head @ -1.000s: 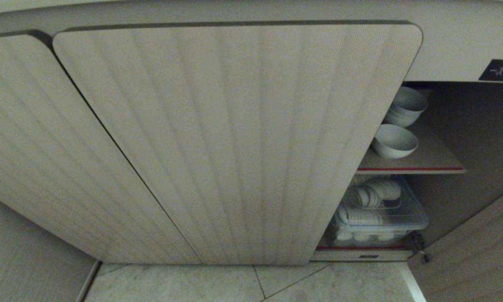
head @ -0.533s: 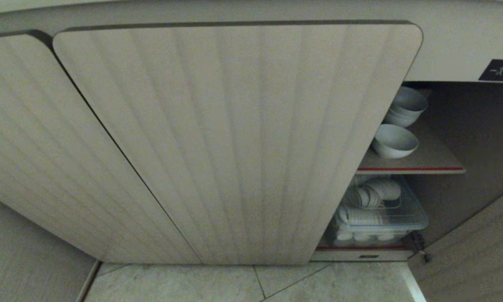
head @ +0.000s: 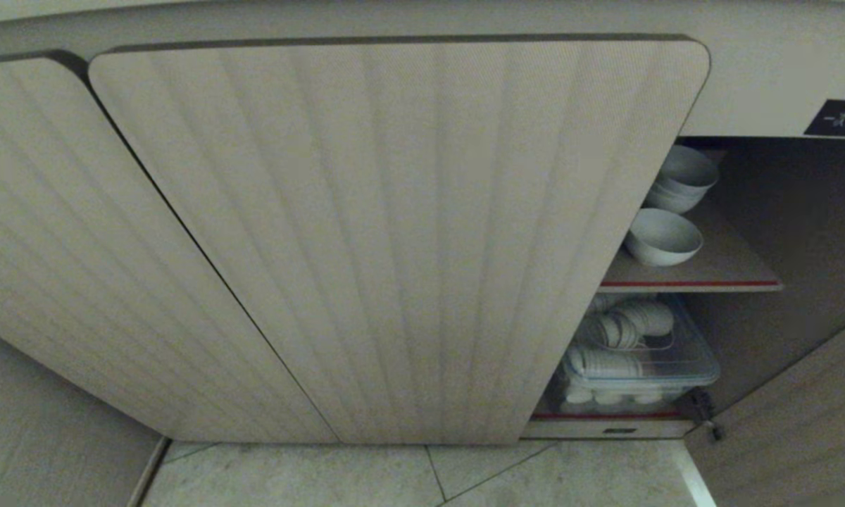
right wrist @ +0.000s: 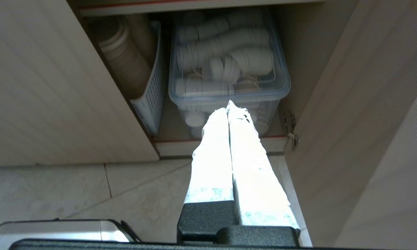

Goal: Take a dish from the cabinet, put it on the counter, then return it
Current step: Take the bowl from the cabinet

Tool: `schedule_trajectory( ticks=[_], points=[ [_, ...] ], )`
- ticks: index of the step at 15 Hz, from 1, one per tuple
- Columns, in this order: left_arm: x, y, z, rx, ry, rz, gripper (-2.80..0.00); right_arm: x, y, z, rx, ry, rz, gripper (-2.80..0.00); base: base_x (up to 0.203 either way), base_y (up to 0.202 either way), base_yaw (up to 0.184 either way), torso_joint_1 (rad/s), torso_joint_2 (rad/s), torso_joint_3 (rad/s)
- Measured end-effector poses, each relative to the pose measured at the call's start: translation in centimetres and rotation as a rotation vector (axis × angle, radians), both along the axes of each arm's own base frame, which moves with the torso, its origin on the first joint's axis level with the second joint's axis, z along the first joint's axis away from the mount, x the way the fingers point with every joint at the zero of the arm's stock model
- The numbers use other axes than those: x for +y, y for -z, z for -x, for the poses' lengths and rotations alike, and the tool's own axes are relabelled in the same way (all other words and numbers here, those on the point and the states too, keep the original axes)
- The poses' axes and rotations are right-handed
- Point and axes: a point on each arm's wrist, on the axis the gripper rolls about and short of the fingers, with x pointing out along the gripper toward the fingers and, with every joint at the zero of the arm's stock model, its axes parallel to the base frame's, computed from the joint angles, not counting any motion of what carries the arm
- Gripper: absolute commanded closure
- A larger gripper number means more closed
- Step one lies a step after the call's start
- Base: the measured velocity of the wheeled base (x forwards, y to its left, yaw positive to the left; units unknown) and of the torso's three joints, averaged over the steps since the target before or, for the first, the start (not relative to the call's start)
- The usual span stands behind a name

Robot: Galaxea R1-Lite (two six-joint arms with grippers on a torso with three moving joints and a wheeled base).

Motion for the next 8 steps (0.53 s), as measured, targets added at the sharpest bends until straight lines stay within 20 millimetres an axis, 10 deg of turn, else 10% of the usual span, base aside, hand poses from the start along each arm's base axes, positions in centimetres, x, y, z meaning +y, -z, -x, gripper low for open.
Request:
schedule_trajectory(
  ticks=[8],
  points=[
    [0.0, 0.0, 0.0, 0.0, 0.0, 0.0, 0.0, 0.0, -1.1, -2.1, 0.159, 0.11, -0.013, 0.0, 0.0, 0.0, 0.0, 0.0, 0.0, 0.0]
  ],
)
